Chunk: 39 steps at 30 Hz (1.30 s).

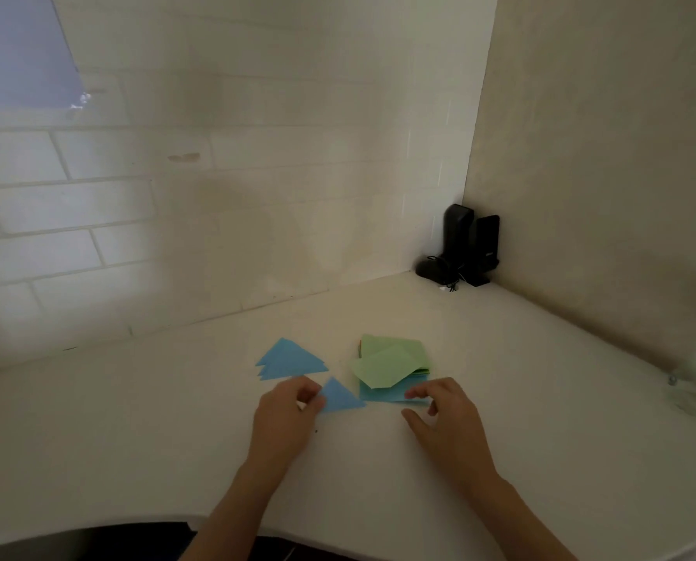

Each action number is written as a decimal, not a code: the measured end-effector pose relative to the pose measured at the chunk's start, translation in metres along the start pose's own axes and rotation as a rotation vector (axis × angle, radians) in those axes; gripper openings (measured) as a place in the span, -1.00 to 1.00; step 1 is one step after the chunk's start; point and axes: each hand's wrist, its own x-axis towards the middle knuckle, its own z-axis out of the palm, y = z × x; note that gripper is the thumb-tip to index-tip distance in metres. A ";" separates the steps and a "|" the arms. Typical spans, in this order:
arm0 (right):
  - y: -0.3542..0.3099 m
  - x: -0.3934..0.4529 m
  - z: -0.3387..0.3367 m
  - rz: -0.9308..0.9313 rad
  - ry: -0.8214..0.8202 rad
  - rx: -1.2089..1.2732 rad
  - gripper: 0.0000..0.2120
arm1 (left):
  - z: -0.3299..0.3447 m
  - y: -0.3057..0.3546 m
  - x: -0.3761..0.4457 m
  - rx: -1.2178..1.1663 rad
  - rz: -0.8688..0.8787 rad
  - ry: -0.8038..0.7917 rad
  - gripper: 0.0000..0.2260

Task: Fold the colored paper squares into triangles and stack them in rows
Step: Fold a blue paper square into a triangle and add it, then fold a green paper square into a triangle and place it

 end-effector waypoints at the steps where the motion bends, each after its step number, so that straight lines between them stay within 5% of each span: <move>1: -0.001 0.004 0.005 -0.019 0.007 -0.028 -0.76 | -0.007 -0.007 0.007 0.001 -0.028 0.027 -0.87; 13: -0.011 0.037 0.043 -0.097 0.120 -0.221 -0.84 | -0.013 -0.036 0.063 0.014 -0.059 0.153 -0.93; 23: 0.000 0.009 0.010 -0.189 0.089 -0.322 -0.81 | 0.007 -0.046 0.069 0.185 -0.051 0.245 -0.86; 29: 0.003 -0.015 0.000 -0.190 0.029 -0.329 -0.82 | 0.014 -0.020 0.040 0.010 0.227 0.390 -0.84; 34: 0.000 -0.021 -0.004 -0.179 0.012 -0.340 -0.83 | 0.039 0.013 -0.011 -0.177 0.531 0.052 -0.96; 36: -0.001 -0.023 -0.005 -0.158 0.000 -0.341 -0.85 | 0.048 0.015 -0.023 -0.166 0.573 -0.105 -0.85; 39: 0.001 -0.024 -0.004 -0.115 -0.008 -0.272 -0.87 | 0.058 0.010 -0.029 -0.093 0.568 -0.141 -0.72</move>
